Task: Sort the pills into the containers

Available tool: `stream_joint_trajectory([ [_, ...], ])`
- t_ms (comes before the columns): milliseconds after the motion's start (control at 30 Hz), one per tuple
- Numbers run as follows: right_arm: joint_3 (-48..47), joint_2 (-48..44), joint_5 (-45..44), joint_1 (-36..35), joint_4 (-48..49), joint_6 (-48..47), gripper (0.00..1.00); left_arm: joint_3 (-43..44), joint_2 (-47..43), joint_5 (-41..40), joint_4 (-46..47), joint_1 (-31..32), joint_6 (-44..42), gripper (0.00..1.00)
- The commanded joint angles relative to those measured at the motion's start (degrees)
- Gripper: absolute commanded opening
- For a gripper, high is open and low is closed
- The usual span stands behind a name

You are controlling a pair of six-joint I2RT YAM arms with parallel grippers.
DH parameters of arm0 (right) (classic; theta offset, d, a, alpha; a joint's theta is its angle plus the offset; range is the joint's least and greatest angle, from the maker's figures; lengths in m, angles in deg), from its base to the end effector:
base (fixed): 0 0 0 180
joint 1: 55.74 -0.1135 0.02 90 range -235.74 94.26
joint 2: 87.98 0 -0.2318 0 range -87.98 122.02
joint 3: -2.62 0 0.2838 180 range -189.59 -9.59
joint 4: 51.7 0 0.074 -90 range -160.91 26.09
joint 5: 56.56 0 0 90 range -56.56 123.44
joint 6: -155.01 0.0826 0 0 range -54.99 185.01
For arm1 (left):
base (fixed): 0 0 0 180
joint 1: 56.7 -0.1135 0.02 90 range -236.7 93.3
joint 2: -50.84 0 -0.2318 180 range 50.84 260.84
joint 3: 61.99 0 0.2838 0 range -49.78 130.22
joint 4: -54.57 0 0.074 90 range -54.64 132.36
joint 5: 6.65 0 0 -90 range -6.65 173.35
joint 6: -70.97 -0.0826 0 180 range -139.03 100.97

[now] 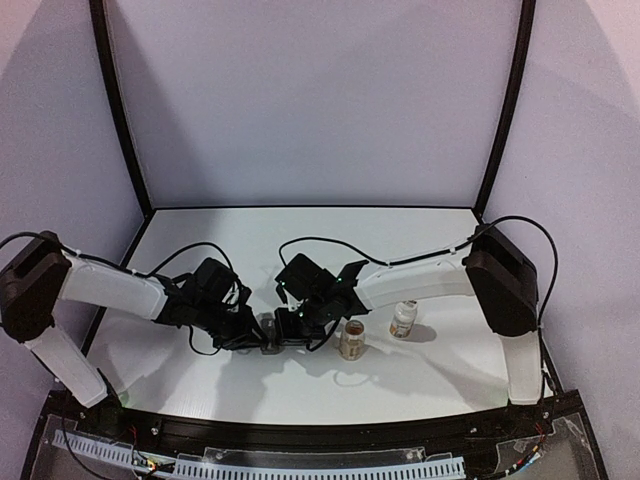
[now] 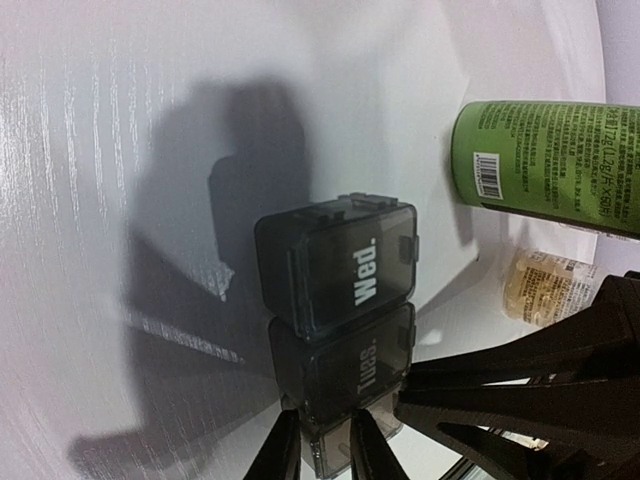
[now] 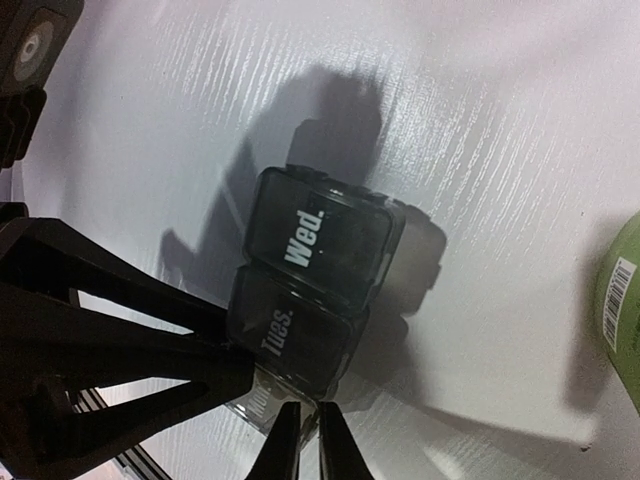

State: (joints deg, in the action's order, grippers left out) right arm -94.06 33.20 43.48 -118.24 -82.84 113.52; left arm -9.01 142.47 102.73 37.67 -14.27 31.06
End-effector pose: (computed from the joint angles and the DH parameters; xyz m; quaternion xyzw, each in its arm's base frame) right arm 0.2116 0.4377 0.0659 -0.1416 0.9415 0.2899 0.0977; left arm 0.2282 -0.2457 0.0427 -0.0132 0.9427 -0.3220 0.0857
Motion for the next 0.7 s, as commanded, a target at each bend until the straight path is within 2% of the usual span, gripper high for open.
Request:
stream_joint_trajectory([
  [0,1.25,3.30,1.68,-0.69,-1.83,0.17,0.11,-2.96,1.77,-1.52,-7.31,1.31,0.50,0.19],
  [167,-2.11,0.20,-0.26,-0.64,-3.03,-2.53,0.16,-0.06,-1.51,-3.79,-9.82,1.28,-0.66,0.25],
  [367,-6.42,-3.86,-4.30,-0.44,-5.90,-5.79,0.29,7.60,-7.80,-9.93,-15.90,1.26,-4.16,0.42],
  [467,-6.12,-6.57,-4.83,-0.38,-5.65,-6.62,0.35,10.65,-11.08,-13.26,-18.41,1.33,-5.81,0.53],
  [533,-4.76,-8.70,-5.62,-0.37,-5.60,-7.12,0.42,11.16,-13.53,-14.49,-19.45,1.31,-6.77,0.67],
  [667,-0.25,-16.02,-9.45,-0.34,-5.27,-8.51,0.74,8.01,-16.61,-15.24,-19.01,1.41,-7.14,0.96],
])
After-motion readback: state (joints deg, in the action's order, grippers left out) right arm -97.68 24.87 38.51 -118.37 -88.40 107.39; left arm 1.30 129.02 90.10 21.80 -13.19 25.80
